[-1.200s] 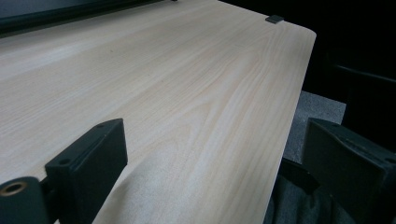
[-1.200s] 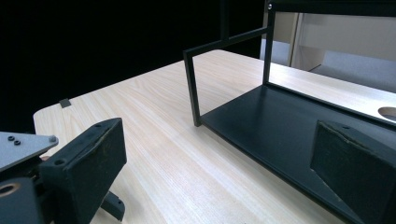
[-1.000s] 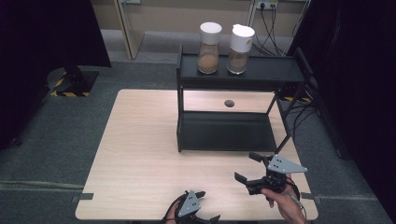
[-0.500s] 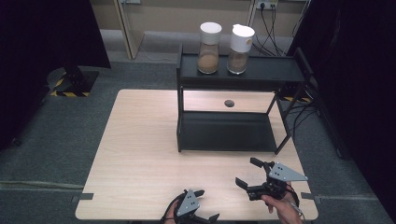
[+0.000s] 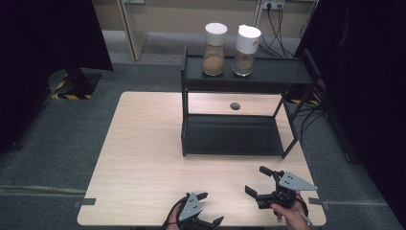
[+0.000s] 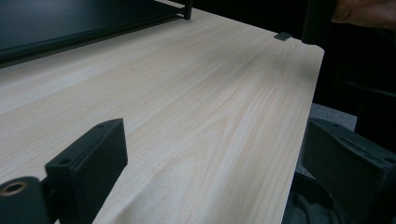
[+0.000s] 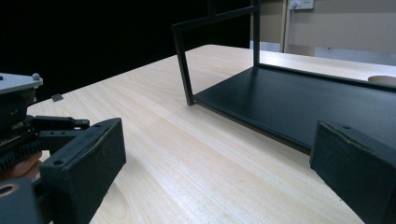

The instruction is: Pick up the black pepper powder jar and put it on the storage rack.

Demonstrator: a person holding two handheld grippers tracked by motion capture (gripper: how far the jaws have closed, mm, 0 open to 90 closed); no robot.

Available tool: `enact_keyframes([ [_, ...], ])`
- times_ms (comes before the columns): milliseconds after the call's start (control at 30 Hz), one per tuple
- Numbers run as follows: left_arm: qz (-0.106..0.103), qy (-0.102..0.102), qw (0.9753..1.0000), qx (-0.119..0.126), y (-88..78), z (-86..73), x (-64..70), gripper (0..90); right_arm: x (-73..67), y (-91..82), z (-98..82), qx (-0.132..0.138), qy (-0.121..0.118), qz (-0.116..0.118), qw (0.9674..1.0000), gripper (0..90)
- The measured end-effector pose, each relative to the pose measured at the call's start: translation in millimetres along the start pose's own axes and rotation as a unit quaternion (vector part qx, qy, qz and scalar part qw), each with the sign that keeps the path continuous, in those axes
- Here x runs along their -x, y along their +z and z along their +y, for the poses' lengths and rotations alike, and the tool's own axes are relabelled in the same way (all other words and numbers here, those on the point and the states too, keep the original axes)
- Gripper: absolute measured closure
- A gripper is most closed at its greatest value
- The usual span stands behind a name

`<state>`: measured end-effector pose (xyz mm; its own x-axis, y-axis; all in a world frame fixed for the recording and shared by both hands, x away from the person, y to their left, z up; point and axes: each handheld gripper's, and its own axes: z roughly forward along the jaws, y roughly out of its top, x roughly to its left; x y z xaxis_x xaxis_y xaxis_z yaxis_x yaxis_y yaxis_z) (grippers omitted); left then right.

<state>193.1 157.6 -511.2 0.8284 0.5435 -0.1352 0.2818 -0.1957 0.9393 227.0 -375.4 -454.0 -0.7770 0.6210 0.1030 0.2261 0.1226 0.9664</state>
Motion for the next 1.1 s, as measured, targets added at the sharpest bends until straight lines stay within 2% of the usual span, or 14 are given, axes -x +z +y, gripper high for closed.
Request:
enact_keyframes([
  [867,0.003,0.001,1.0,0.006,-2.9,-1.0,0.9,6.8,-0.3,1.0,-3.6,0.0,0.0,-0.002,1.0,4.1],
  [1100,0.005,0.001,1.0,0.008,-3.2,-1.3,0.9,6.8,1.2,1.3,-8.3,0.011,0.0,-0.005,0.9999,3.8],
])
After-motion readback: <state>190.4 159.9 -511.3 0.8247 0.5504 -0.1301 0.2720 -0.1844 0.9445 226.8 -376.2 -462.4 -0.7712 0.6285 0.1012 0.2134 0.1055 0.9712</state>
